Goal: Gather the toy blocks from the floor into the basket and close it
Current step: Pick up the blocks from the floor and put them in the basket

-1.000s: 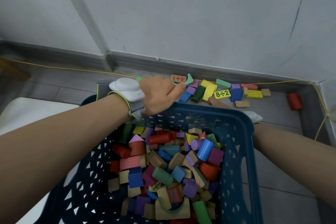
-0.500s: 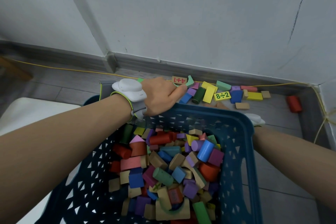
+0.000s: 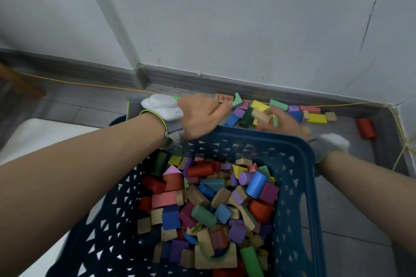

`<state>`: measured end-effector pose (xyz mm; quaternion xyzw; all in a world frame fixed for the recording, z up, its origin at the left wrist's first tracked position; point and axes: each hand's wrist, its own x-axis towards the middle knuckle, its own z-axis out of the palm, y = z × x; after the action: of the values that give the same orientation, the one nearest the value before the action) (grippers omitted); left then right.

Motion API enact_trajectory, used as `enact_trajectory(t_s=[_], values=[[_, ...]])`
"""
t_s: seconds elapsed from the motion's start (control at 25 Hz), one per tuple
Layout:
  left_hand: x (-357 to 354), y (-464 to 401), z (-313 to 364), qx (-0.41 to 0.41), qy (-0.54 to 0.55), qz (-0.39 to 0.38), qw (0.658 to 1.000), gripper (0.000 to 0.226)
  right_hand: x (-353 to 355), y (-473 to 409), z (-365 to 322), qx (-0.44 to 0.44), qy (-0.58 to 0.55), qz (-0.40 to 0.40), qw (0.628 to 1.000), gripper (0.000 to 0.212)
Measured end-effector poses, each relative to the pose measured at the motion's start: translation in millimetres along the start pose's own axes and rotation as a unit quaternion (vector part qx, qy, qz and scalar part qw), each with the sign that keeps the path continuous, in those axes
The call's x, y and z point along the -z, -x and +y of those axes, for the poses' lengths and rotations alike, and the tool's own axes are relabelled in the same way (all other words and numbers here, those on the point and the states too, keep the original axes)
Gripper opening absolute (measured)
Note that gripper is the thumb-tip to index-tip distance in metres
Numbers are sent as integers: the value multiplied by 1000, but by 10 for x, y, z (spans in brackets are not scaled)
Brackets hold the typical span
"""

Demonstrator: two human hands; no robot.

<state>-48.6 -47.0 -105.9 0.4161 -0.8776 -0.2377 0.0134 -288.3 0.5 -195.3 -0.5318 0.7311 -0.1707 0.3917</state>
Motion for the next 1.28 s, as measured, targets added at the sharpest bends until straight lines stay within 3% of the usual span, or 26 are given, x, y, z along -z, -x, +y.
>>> enact_trajectory(t_s=[0.12, 0.2, 0.28, 0.36, 0.44, 0.52, 0.6, 0.68, 0.76, 0.8, 0.88, 0.96, 1.08, 1.28], values=[[7, -28, -55, 6, 30, -22, 999, 52, 412, 236, -597, 48, -238, 58, 968, 32], [37, -32, -134, 18, 28, -33, 999, 59, 692, 514, -1022, 124, -273, 2, 954, 32], [86, 5, -226, 19, -16, -55, 998, 59, 725, 802, -1382, 173, -176, -140, 959, 30], [167, 86, -271, 26, -38, -81, 996, 52, 487, 962, -1594, 215, -31, -264, 940, 33], [216, 148, -283, 29, -49, -70, 996, 49, 148, 1012, -1676, 252, 78, -293, 919, 41], [185, 164, -270, 42, -53, -55, 996, 37, -30, 980, -1634, 269, 104, -290, 913, 40], [150, 169, -257, 46, -83, -41, 995, 36, 71, 855, -1569, 224, 20, -256, 940, 26], [138, 155, -238, 59, -101, -26, 993, 59, 270, 596, -1429, 189, -26, -142, 971, 16], [83, 97, -272, 49, -93, -15, 994, 68, 375, 171, -1138, 161, 39, -55, 985, 16], [77, 91, -271, 42, -90, -17, 995, 68, 379, -30, -960, 155, 136, -49, 977, 25], [86, 92, -286, 34, -84, -15, 996, 68, 270, -354, -557, 140, 331, -114, 926, 59], [86, 78, -298, 39, -78, -10, 996, 67, 113, -573, -197, 139, 430, -152, 879, 81], [71, 73, -291, 37, -73, -4, 997, 67, -8, -715, 42, 161, 504, -141, 837, 79], [50, 58, -330, 31, -72, 5, 997, 68, -175, -760, 3, 179, 535, -117, 817, 60]])
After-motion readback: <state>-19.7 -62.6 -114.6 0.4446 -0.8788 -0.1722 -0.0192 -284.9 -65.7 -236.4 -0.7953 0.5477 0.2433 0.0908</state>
